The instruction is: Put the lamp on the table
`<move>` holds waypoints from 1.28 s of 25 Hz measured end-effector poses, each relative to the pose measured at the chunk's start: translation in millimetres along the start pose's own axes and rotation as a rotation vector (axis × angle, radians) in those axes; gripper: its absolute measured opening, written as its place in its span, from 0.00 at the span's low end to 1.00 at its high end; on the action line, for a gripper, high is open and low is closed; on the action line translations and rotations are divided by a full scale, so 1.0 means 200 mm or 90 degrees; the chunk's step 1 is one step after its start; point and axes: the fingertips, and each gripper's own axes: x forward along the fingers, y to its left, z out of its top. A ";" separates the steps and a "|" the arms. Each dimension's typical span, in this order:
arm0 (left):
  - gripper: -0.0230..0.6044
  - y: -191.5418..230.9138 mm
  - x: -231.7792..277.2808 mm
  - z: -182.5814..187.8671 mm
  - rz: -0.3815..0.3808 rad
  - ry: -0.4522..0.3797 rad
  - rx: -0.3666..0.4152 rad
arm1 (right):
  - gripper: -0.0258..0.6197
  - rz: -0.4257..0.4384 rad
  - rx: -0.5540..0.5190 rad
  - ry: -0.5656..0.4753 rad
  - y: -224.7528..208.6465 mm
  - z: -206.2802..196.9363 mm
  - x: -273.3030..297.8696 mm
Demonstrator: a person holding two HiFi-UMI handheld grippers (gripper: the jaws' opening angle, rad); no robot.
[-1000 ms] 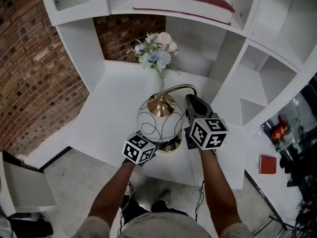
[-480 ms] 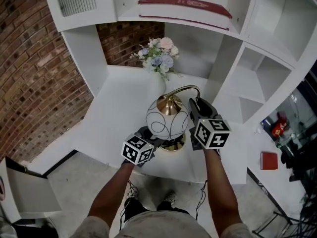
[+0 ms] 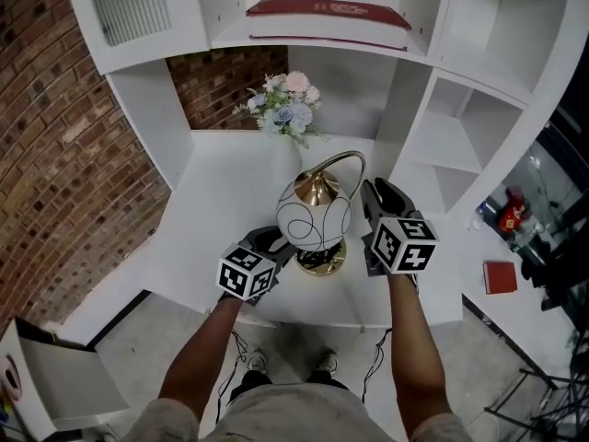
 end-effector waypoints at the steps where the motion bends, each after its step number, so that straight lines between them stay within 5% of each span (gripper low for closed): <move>1: 0.27 0.02 -0.02 0.00 0.004 0.002 0.000 | 0.17 -0.007 0.000 0.001 0.00 0.00 -0.02; 14: 0.22 0.28 -0.26 0.20 0.094 -0.022 0.006 | 0.17 -0.079 -0.032 0.021 0.01 -0.03 -0.22; 32: 0.07 0.30 -0.45 0.50 0.186 -0.069 0.059 | 0.16 -0.102 -0.070 0.055 0.05 -0.07 -0.36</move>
